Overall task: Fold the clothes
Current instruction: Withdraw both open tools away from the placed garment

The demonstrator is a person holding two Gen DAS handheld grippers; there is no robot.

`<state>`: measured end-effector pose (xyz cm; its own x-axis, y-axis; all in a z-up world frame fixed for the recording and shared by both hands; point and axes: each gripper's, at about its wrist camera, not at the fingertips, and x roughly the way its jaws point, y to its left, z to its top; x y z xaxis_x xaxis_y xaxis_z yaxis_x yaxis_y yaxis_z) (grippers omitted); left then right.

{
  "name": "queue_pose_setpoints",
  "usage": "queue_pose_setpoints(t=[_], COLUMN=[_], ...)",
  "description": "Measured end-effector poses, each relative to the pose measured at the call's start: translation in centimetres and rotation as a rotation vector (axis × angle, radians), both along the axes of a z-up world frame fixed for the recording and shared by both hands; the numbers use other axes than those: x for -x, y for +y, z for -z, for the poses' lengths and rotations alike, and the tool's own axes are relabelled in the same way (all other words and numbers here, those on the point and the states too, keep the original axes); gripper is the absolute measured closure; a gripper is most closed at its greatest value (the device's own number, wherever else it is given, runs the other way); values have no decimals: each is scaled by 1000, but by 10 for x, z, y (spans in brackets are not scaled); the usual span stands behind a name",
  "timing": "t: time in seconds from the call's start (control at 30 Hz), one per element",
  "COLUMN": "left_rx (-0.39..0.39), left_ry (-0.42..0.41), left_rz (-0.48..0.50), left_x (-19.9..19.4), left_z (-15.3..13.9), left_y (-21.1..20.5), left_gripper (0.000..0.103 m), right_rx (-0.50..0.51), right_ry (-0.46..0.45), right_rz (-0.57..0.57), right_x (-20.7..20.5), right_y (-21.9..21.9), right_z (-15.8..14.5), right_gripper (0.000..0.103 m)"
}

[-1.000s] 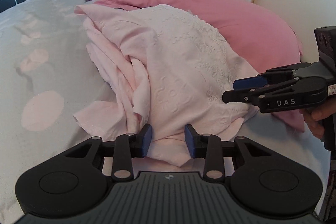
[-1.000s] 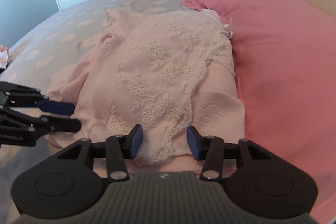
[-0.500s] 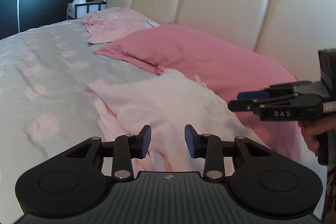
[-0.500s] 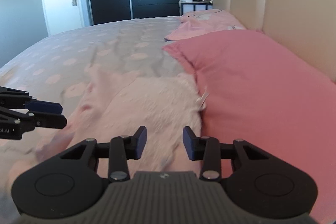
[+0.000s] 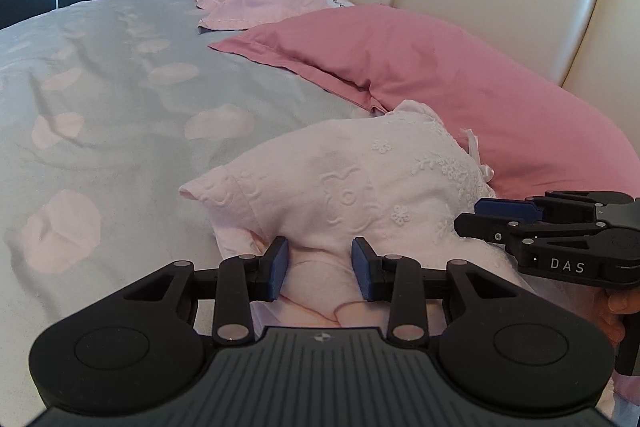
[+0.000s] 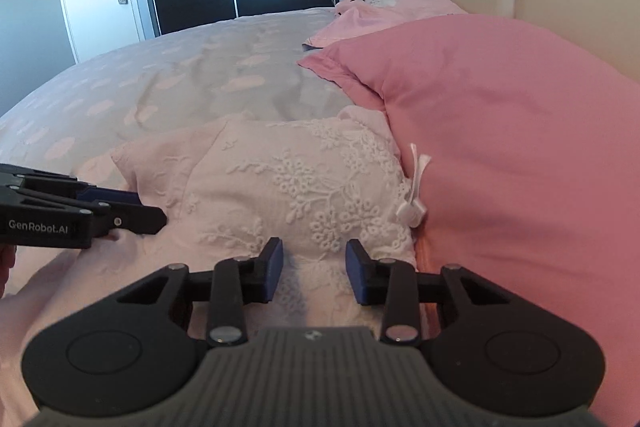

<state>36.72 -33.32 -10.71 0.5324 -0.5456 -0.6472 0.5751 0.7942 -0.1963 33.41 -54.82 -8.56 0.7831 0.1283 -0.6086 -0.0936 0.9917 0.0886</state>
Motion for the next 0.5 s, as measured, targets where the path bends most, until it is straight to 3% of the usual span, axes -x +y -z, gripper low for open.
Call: queue_pose_setpoints(t=[0.23, 0.37, 0.5], left_rx=[46, 30, -11], left_ry=[-17, -7, -73], left_rz=[10, 37, 67], left_x=[29, 63, 104], left_z=[-29, -48, -78], left_y=[24, 47, 74], left_gripper=[66, 66, 65], right_rx=[-44, -62, -51], right_ry=[-21, 6, 18], right_rz=[32, 54, 37], right_x=[24, 48, 76], right_y=[-12, -15, -1], right_z=[-28, -48, -73], right_gripper=[58, 58, 54])
